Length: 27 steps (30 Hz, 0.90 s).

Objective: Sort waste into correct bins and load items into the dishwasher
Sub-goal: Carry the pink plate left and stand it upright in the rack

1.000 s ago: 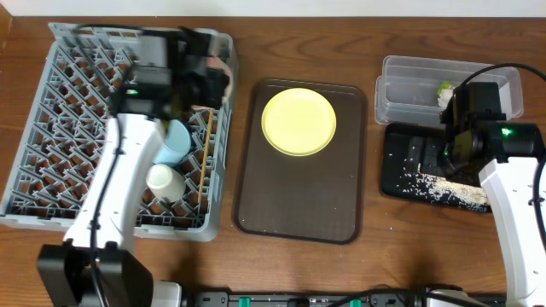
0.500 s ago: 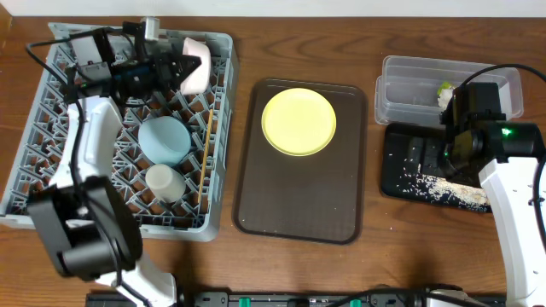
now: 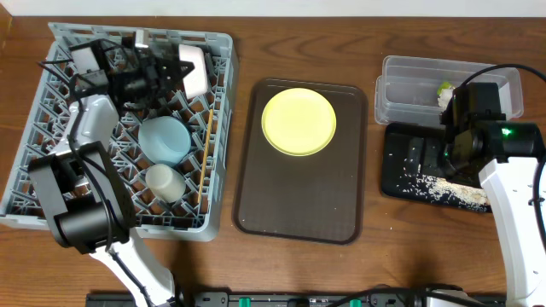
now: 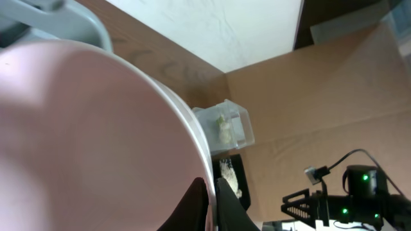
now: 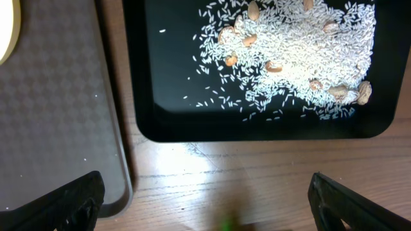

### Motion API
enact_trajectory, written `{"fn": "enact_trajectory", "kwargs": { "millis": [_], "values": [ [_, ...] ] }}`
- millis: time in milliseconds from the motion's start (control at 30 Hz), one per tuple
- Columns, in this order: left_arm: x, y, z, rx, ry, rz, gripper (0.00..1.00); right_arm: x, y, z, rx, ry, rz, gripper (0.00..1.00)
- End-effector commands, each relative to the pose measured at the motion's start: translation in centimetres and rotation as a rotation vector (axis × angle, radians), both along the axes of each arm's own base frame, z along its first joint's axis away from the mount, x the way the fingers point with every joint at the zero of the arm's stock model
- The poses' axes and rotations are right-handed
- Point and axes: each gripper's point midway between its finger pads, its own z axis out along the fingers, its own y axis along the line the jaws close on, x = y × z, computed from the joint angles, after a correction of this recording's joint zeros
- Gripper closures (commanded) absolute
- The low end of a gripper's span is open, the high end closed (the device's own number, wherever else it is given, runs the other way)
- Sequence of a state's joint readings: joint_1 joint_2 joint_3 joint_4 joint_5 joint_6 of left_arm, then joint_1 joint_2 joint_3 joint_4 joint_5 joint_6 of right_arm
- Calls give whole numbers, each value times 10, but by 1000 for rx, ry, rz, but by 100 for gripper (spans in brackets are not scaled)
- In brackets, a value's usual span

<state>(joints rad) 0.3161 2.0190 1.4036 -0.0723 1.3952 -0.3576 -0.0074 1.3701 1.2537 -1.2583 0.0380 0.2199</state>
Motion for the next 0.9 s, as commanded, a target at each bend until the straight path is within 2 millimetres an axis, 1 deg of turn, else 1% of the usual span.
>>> {"fn": "enact_trajectory", "kwargs": {
  "millis": [0,100,200,233,367,400,433,467,567,700,767,867],
  "values": [
    [5,19,-22,-27,89,52,92,0,-3,6,-8,-20,-20,1],
    [4,34,-24,-30,96,83,91,0,-3,6,-7,-16,-20,1],
    [3,48,-25,-33,99,112,83,0,-3,6,-7,-16,-20,1],
    [3,52,-25,-32,101,122,76,0,-3,6,-7,-16,-20,1],
    [2,70,-34,-10,122,181,75,-2,-3,6,-7,-11,-20,1],
    [2,75,-37,-3,134,199,71,-2,-3,6,-7,-10,-20,1],
    [2,80,-39,2,144,215,64,-2,-3,6,-7,-9,-20,1],
    [1,84,-40,5,150,229,55,-2,-3,6,-7,-9,-20,1],
    [0,95,-41,8,151,254,33,-2,-3,6,-7,-9,-20,1],
    [-3,111,-35,7,144,289,20,-2,-3,6,-7,-9,-20,1],
    [-5,120,-28,6,138,312,17,-2,-3,5,-7,-8,-20,1],
    [-10,133,-11,18,104,342,15,-3,-3,5,-6,-7,-19,1]
  ]
}}
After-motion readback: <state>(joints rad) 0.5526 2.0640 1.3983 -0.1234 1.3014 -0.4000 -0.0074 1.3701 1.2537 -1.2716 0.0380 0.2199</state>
